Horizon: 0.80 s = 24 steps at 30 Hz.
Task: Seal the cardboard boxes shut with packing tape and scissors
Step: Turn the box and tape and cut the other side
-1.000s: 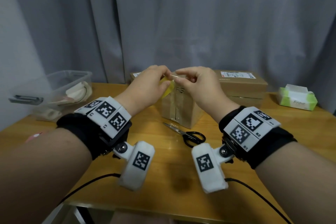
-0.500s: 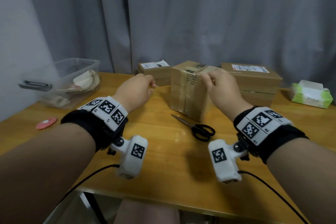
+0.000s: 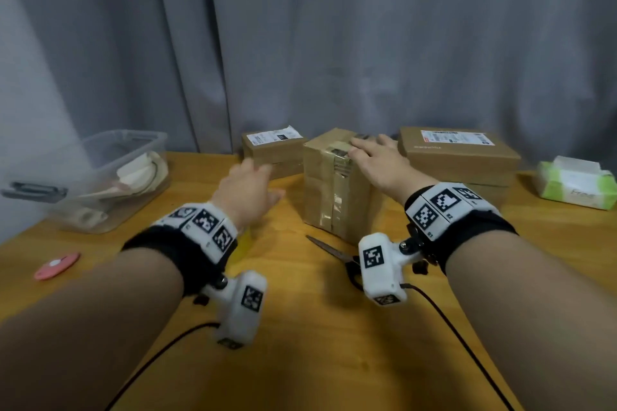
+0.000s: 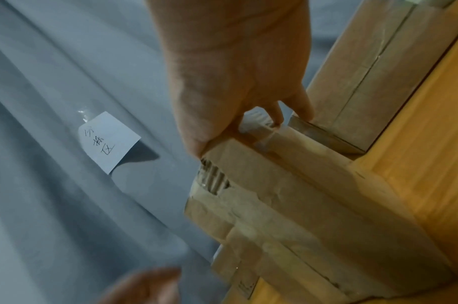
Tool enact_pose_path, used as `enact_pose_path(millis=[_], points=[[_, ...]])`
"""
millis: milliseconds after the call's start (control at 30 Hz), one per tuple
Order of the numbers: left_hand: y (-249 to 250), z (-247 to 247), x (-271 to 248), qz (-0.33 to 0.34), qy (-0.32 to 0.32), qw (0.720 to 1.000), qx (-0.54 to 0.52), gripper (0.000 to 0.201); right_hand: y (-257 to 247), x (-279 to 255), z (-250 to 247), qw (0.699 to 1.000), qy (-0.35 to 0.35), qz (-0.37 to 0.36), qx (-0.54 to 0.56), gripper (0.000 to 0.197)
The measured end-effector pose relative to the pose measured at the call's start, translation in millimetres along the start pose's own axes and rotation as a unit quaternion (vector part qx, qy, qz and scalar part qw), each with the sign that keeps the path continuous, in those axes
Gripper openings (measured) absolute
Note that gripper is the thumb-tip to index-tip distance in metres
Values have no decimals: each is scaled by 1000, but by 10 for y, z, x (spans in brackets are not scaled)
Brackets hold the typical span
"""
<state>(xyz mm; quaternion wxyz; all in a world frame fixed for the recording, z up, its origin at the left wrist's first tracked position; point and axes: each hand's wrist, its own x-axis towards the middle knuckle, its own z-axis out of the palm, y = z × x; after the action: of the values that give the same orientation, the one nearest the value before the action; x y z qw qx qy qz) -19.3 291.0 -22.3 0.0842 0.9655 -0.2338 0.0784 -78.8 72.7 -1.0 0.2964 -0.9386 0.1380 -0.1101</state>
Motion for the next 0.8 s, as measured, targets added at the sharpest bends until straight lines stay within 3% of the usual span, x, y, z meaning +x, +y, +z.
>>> enact_pose_path(millis=[67,100,200,267,400,467,567,700,800], points=[[272,-145,204,40,79,988,-129,50,22,10,-11,1000,4,-4,5,47],[444,-189,307,60,85,981,-163,49,48,46,17,1000,10,-11,4,46],[903,-214,512,92,-19,986,-134,62,138,77,104,993,46,-93,60,50],[1050,-201,568,84,-78,991,-74,73,270,73,176,964,91,-138,209,46],[1020,-199,594,60,-83,993,-64,87,582,8,302,887,145,-49,435,34],[910,-173,614,54,-81,989,-112,86,635,52,339,884,98,34,456,46],[653,-142,636,73,-73,977,-185,87,616,95,314,893,-41,158,419,84],[418,-105,641,128,-57,961,-237,77,597,53,286,861,-118,153,470,92],[472,-87,674,157,-35,952,-262,76,671,25,286,864,-85,148,474,82]])
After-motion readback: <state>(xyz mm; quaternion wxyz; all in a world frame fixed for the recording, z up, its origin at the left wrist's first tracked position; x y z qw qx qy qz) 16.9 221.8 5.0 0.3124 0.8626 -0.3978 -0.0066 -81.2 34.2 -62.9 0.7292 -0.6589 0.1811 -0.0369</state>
